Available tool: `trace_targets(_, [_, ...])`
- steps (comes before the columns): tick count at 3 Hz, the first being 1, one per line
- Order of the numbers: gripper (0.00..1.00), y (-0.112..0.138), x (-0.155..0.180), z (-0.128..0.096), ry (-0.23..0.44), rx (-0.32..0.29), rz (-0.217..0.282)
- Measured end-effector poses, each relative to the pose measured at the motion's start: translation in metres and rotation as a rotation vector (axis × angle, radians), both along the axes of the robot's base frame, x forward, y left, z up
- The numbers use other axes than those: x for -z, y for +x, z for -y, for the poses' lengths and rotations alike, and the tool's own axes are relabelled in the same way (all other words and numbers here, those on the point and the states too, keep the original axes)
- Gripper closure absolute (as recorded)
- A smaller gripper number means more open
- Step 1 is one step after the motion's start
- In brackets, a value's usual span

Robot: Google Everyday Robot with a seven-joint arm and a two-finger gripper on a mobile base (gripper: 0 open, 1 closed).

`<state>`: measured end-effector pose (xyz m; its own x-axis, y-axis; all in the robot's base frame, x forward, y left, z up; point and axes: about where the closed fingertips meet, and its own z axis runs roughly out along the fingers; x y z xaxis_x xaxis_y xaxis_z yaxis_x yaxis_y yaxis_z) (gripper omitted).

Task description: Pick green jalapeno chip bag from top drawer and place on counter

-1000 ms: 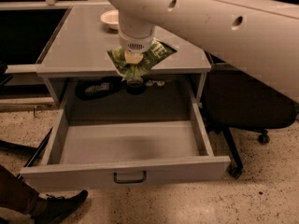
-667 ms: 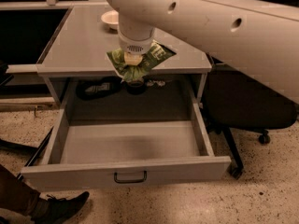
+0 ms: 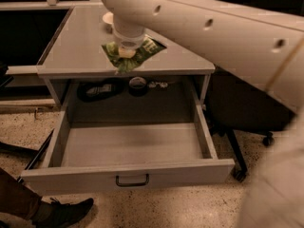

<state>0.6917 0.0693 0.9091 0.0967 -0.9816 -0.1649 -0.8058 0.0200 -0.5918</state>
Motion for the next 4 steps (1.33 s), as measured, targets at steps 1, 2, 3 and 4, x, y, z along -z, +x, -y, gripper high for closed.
trace_targets(1, [1.00,0.075,0.014,-0.042,0.023,-0.066,0.103])
trace_targets(2, [1.00,0.086,0.021,-0.047,0.035,-0.067,0.104])
trace_targets(3, [0.82,0.085,0.021,-0.047,0.034,-0.068,0.104])
trace_targets(4, [0.58,0.085,0.021,-0.047,0.034,-0.068,0.104])
